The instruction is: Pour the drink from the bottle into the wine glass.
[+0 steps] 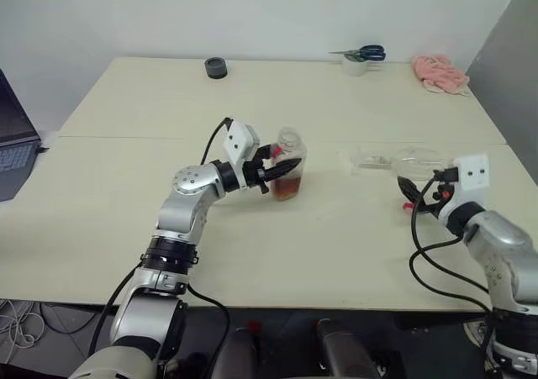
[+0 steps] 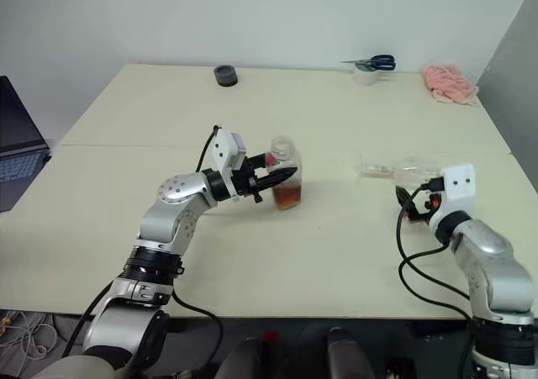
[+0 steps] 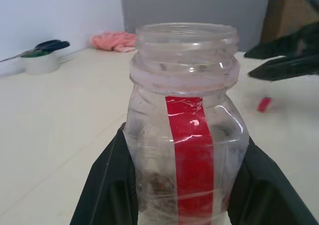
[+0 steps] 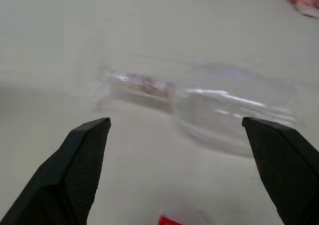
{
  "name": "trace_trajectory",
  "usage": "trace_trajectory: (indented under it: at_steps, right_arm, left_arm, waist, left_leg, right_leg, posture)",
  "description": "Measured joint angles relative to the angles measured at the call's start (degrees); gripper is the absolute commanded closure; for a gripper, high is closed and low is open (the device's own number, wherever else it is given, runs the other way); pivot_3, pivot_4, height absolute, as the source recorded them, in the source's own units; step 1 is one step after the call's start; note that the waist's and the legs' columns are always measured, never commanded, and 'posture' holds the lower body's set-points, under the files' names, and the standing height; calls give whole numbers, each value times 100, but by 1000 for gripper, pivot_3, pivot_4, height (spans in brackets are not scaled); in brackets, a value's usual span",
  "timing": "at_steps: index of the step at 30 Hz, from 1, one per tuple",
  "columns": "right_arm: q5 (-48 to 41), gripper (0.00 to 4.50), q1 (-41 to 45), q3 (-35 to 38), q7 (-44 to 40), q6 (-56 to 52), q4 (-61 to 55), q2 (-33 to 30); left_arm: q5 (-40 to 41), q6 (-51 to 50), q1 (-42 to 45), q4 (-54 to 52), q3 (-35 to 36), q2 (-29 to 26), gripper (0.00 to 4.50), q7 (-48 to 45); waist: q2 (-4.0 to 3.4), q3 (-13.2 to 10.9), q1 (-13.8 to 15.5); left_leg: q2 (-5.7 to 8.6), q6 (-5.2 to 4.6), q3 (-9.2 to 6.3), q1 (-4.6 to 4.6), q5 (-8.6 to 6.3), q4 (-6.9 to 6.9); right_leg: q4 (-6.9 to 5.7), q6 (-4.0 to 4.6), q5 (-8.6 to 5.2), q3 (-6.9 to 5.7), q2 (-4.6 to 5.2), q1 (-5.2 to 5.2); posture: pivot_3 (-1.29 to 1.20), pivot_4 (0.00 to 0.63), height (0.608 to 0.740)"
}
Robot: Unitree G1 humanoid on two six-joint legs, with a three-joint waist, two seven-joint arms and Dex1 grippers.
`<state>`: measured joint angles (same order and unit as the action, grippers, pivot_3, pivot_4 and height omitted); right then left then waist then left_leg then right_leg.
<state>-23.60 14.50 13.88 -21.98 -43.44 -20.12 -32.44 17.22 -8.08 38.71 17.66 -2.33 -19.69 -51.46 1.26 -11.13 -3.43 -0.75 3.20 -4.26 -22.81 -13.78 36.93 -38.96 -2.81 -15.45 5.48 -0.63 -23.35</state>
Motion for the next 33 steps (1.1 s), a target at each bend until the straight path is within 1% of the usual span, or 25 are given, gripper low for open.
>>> trace_trajectory:
  at_steps: [2,5,8,12,15,18,20,28,30,31,33]
  right_arm:
    - [-490,0,352,-416,-465,-560,-506,-269]
    - [-1002,0,961,-1166,-963,-1051,-991,-264]
    - [-957,0,1695,-1840,-1015,-1004,-657,371]
    - [-395,0,2356,-2452,-827,-579,365,1092]
    - [-182,0,2681,-2584,-647,-370,1030,1734]
    - [31,0,2888,-2586,-524,-121,1465,2058]
    - [114,0,2917,-2591,-525,10,1665,2175]
    - [294,0,2918,-2660,-756,200,1904,2293]
    - [338,0,2918,-2662,-797,210,1924,2317]
    - [346,0,2918,-2661,-803,219,1925,2331]
    - [397,0,2918,-2659,-820,228,1946,2375]
  left_arm:
    - [-67,45,55,196,186,-87,2787,268]
    - [-252,231,205,604,487,-275,2787,824]
    - [-350,361,393,1085,924,-450,2787,1510]
    - [-500,482,428,1275,1303,-714,2787,2270]
    - [-450,460,237,1137,1658,-755,2787,2660]
    - [-258,294,-181,822,1800,-635,2787,2725]
    - [-93,205,-366,594,1876,-492,2788,2768]
    - [76,-137,-560,145,1908,-479,2788,2992]
    - [80,-171,-629,84,1912,-475,2076,3069]
    - [79,-175,-646,66,1915,-476,1845,3096]
    - [80,-177,-684,39,1945,-477,1226,3143]
  waist:
    - [0,0,-18]
    - [1,0,-17]
    - [4,-1,-19]
    - [8,0,17]
    - [9,1,40]
    - [9,1,73]
    - [15,5,109]
    - [21,8,128]
    - [20,8,121]
    - [20,8,122]
    - [20,8,120]
  left_leg:
    - [-5,0,-4,1,0,0]
    - [-7,-1,-17,-3,0,1]
    - [-6,0,-19,-5,0,4]
    - [5,1,-22,-18,0,3]
    - [7,4,-30,-27,-1,0]
    - [6,5,-35,-40,-1,-1]
    - [7,6,-40,-61,0,8]
    - [20,6,-50,-61,2,8]
    - [13,6,-61,-61,2,7]
    - [12,6,-64,-61,2,7]
    - [10,7,-70,-61,3,6]
  right_leg:
    - [-1,0,0,-2,-6,0]
    - [-1,2,0,-17,-9,0]
    - [-2,2,0,-20,-6,0]
    - [-2,29,17,-35,18,-11]
    - [-2,30,18,-46,32,-18]
    - [0,30,18,-55,58,-29]
    - [-3,29,18,-62,68,-42]
    - [-7,39,29,-88,55,-43]
    - [-7,42,31,-101,49,-43]
    - [-7,43,32,-105,49,-43]
    - [-9,46,33,-113,48,-42]
  posture:
    - [0,150,740]
    - [0,150,740]
    - [0,150,740]
    - [0,150,740]
    - [0,150,740]
    - [0,150,740]
    - [0,150,740]
    - [0,150,740]
    - [0,150,740]
    - [0,150,740]
    - [0,150,740]
